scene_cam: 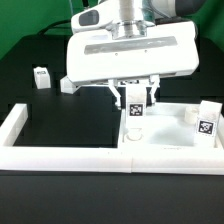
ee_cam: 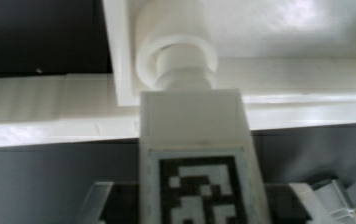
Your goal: Assemble square table
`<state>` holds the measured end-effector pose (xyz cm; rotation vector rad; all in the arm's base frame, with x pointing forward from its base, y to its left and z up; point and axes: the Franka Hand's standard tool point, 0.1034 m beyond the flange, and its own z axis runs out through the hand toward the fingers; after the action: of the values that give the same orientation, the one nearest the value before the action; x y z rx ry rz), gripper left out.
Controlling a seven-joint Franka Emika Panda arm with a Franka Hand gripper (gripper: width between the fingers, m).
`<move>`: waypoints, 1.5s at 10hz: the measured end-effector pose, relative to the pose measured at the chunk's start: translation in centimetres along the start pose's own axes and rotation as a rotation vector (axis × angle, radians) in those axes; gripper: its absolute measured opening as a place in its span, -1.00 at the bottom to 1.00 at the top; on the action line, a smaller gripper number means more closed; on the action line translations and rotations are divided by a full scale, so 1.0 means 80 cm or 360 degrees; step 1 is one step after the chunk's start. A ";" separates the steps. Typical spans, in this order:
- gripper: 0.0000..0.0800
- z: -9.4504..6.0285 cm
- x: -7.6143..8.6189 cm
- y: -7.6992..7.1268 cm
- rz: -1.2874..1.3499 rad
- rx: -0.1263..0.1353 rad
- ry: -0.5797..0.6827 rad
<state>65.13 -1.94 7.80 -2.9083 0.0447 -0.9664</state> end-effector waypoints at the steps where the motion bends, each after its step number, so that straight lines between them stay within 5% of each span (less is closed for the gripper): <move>1: -0.29 0.004 -0.006 0.001 0.0007 -0.0001 -0.0013; 3: -0.29 0.012 -0.011 -0.011 0.0001 0.0008 -0.0011; 6: -0.29 0.012 -0.011 -0.012 0.0015 -0.0048 0.0015; 8: -0.29 0.014 -0.012 -0.012 0.0008 -0.0034 -0.0032; 10: 0.46 0.015 -0.015 -0.013 0.0009 -0.0031 -0.0043; 15: 0.62 0.015 -0.016 -0.013 0.0009 -0.0031 -0.0045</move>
Offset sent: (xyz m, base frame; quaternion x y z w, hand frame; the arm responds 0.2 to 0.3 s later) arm 0.0038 0.0004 -0.0191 -0.0480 0.0139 -0.0010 0.9987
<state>64.85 -0.77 6.16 -2.9371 0.0610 -0.9287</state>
